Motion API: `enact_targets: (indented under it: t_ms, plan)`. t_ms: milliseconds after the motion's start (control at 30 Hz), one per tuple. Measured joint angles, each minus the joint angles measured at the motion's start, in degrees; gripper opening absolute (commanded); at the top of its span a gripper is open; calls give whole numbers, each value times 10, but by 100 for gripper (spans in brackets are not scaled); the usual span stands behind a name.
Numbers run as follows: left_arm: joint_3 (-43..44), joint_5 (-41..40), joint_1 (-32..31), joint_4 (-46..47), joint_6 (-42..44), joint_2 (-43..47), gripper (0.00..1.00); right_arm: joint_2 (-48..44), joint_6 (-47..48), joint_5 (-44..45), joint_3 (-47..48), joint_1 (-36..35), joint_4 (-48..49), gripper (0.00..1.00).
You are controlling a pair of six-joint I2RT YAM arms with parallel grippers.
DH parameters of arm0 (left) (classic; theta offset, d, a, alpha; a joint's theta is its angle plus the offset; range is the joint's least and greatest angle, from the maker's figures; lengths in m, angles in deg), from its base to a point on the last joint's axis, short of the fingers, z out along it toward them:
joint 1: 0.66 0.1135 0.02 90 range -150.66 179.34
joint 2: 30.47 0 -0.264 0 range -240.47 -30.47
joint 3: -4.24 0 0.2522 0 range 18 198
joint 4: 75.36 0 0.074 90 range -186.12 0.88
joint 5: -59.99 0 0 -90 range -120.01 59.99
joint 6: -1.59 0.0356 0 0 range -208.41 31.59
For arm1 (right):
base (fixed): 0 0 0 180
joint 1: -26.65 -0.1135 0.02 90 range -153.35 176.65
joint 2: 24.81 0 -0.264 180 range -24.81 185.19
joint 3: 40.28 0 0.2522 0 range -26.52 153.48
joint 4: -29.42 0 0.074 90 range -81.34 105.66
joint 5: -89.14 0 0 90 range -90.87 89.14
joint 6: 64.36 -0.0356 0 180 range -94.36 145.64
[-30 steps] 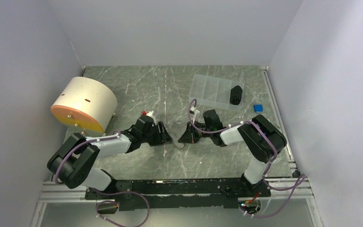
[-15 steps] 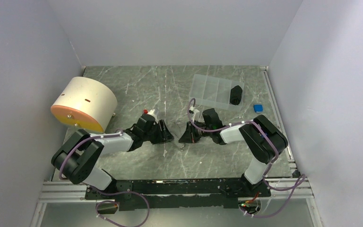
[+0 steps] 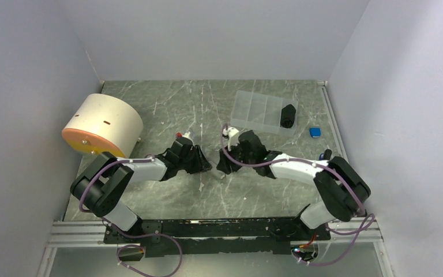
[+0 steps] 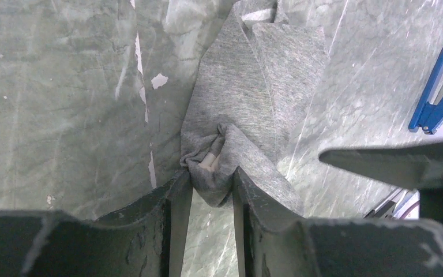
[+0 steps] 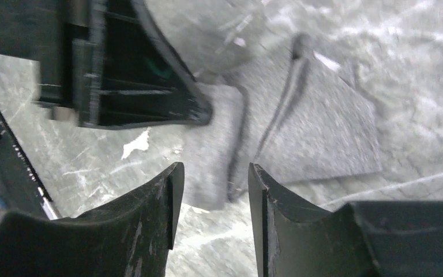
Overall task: Roll the underwear
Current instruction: Roll the underwear to the center of the board.
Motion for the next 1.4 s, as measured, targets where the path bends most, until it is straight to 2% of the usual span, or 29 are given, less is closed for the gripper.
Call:
enact_targets:
  t_ms: [167, 300, 533, 667, 733, 867, 1067, 1400]
  plan:
    - [0, -5, 0, -3, -12, 0, 36, -34, 50, 151, 24, -112, -24, 50]
    - [0, -10, 0, -6, -19, 2, 36, -19, 79, 229, 33, -160, -35, 47]
    - [0, -17, -1, -19, -25, 9, 37, 33, 102, 275, 38, -168, -41, 24]
    - [0, -21, -1, -30, -26, 16, 46, 36, 106, 270, 38, -169, -37, 13]
    - [-1, -25, -1, -36, -27, 23, 53, 36, 105, 258, 38, -162, -34, 12]
    - [-7, -32, -1, -43, -23, 45, 66, 36, 93, 178, 30, -113, -17, 12]
    - [-21, -36, -1, -38, -19, 70, 69, 49, 66, 13, 3, -2, 39, 14]
    - [-5, -25, -1, 0, -14, 35, 75, 115, 19, -163, 1, 70, 117, 16]
